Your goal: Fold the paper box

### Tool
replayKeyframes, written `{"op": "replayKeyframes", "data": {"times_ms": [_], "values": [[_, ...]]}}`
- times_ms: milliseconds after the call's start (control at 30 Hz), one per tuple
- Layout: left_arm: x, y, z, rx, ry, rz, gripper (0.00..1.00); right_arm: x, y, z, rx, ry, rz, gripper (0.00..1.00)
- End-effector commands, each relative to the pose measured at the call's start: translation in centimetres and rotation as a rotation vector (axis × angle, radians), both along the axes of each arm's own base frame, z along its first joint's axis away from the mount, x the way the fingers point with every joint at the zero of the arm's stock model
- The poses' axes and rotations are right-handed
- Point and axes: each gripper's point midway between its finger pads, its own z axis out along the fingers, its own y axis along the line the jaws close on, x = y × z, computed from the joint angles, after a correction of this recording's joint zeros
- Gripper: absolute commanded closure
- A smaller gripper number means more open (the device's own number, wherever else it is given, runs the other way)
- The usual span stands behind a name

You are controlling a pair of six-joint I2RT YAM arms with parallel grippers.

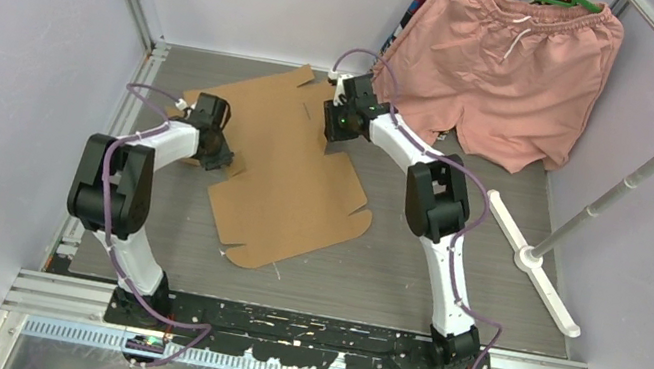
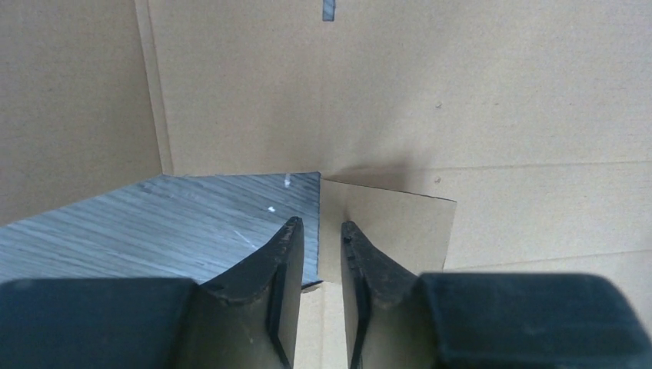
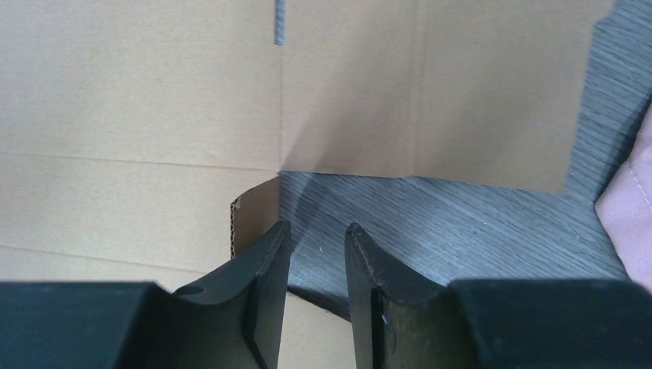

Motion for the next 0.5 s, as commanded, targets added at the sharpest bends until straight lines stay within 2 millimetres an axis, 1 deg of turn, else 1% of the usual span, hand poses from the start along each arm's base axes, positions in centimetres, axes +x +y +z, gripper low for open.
{"op": "replayKeyframes", "data": {"times_ms": [0, 267, 467], "values": [[1.29, -1.06, 0.65, 0.0, -0.022, -0.038, 0.72, 0.35, 1.03, 5.12, 0.045, -0.101, 0.025, 0.62], [1.43, -1.62, 0.1, 0.014, 0.005, -0.058, 0.71, 0.05, 1.38, 5.38, 0.037, -0.114, 0.029, 0.62], [1.56, -1.85, 0.16, 0.013, 0.006, -0.062, 0.71, -0.41, 1.73, 5.64, 0.046, -0.121, 0.034, 0.61]]}}
